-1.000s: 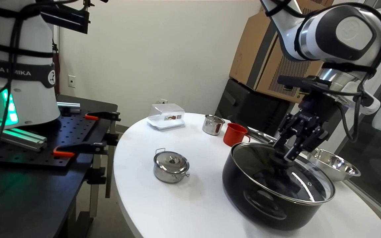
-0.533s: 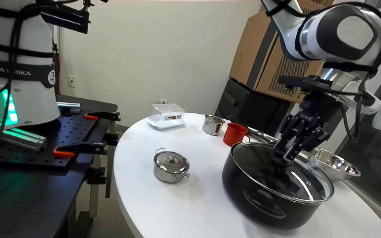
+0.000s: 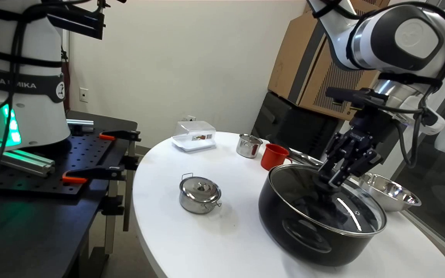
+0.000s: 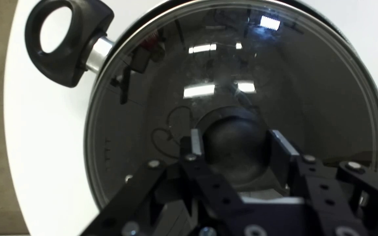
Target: Remove the lid from the pot and put it on the table, pick up the lid and put it back on the pot
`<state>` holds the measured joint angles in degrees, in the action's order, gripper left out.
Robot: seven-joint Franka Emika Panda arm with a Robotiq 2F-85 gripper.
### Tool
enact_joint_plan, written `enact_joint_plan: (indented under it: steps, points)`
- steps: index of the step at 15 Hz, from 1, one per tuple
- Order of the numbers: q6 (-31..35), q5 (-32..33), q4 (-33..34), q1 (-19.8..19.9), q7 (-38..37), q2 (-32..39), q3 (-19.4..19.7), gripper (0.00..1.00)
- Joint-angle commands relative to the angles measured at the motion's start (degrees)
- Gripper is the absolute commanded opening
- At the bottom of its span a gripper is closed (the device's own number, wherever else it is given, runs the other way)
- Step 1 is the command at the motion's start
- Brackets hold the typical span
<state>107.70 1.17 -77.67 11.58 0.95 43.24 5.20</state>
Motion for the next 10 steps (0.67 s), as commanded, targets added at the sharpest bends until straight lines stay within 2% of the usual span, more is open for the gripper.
enact_joint_plan:
  steps: [1, 10]
  points:
    - [-2.92, -2.77, 2.21, 0.95, 1.61, 0.76, -0.98, 0.25]
    - [-7.33, -3.51, 3.81, 1.18, 1.41, 1.24, -0.65, 0.25]
